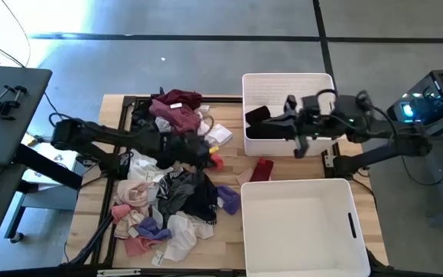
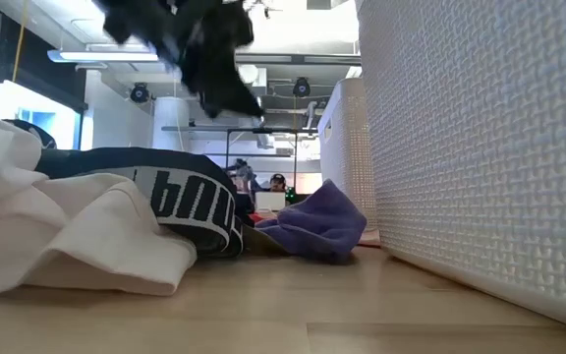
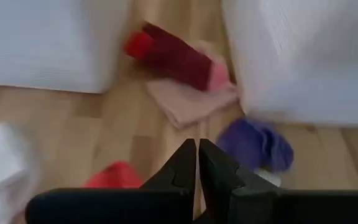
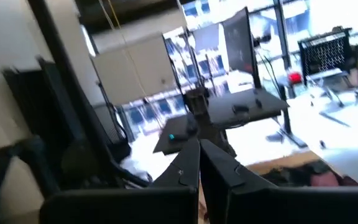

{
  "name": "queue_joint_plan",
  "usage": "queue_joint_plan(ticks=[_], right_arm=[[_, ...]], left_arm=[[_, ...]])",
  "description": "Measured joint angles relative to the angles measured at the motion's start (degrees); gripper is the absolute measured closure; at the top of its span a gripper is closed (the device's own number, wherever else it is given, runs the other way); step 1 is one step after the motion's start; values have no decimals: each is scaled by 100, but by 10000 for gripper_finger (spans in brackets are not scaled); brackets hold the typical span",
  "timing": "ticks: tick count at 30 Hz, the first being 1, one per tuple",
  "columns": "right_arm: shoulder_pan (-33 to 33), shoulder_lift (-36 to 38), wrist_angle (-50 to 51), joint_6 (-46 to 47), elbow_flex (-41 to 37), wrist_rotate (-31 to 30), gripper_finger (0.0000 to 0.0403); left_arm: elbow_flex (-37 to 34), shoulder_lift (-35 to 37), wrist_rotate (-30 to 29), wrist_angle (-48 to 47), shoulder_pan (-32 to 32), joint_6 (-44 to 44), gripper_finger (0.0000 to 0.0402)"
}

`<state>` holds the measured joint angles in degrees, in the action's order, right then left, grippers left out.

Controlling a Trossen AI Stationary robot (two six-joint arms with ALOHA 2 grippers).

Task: Sort clothes
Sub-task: Put the pink sock into the bottom bin

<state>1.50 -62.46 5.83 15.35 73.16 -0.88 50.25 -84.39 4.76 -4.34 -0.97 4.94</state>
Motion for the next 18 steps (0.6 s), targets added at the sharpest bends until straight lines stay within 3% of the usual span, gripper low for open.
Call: queue_joint_plan(ticks=[6,10,14,18], right_arm=[[4,-820,1368,-37,1176,-42,402],[55,-1189,2141,5,1681,-42,402],[56,-1392,2553,14,1911,-42,402],[52,-1459,2641,23,1933,-42,402]], left_arm=[[-368,-1037,213,1691,109,150,315],[-305,-1881,-56,2636,126,279,260],[71,-2641,-726,2782,177,345,226],[536,-3197,-738,2820,179,604,214]])
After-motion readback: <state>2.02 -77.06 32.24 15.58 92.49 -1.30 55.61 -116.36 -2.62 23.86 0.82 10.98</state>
